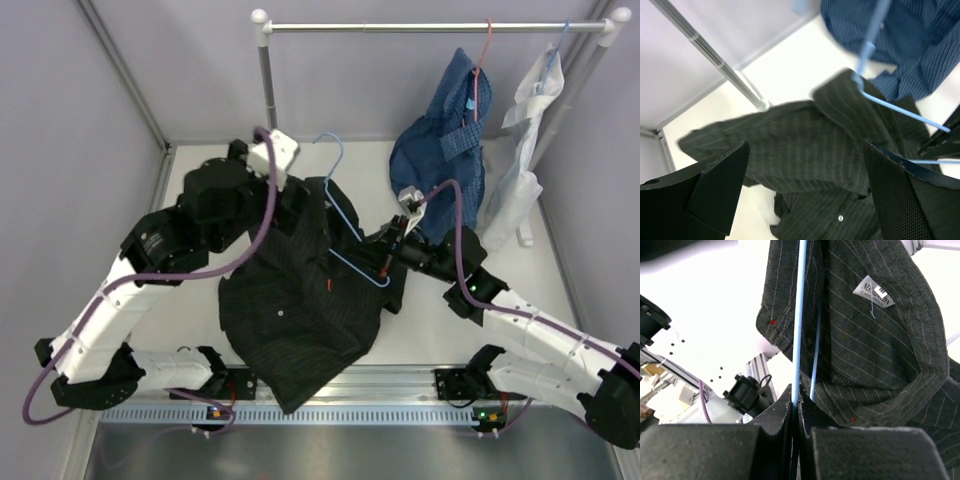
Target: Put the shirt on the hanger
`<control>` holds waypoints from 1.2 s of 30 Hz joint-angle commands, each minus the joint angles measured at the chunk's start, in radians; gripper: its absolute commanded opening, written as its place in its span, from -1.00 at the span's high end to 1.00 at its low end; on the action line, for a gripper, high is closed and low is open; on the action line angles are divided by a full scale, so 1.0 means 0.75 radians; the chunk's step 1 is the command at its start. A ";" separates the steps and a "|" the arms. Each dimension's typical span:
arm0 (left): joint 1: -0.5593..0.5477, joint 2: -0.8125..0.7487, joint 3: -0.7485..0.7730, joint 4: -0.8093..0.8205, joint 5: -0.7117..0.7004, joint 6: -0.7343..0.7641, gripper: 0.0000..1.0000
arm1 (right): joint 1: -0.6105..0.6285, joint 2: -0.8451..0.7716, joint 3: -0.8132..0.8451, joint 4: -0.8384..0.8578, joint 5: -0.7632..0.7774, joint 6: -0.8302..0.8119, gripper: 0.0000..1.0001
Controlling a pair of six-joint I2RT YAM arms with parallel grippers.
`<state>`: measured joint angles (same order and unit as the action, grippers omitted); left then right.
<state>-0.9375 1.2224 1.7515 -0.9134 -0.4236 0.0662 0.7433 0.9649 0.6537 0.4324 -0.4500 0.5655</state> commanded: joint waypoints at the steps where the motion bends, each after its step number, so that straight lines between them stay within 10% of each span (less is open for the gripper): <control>1: 0.192 -0.049 0.016 0.306 0.251 0.108 -0.96 | 0.011 -0.094 -0.017 0.242 0.011 -0.048 1.00; 17: 0.714 0.090 0.066 0.441 1.871 0.165 -0.84 | -0.018 -0.346 -0.060 -0.034 -0.005 -0.118 1.00; 28: 0.714 0.092 -0.053 0.443 2.031 0.127 -0.63 | -0.022 -0.417 -0.035 -0.196 -0.116 -0.167 1.00; 36: 0.683 -0.092 -0.351 0.441 1.948 0.116 0.51 | -0.022 -0.391 0.008 -0.235 -0.204 -0.153 1.00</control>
<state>-0.4194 1.2297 1.5509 -0.6197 1.0271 0.1509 0.7345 0.6754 0.6033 0.2138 -0.5625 0.4717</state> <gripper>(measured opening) 0.262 0.005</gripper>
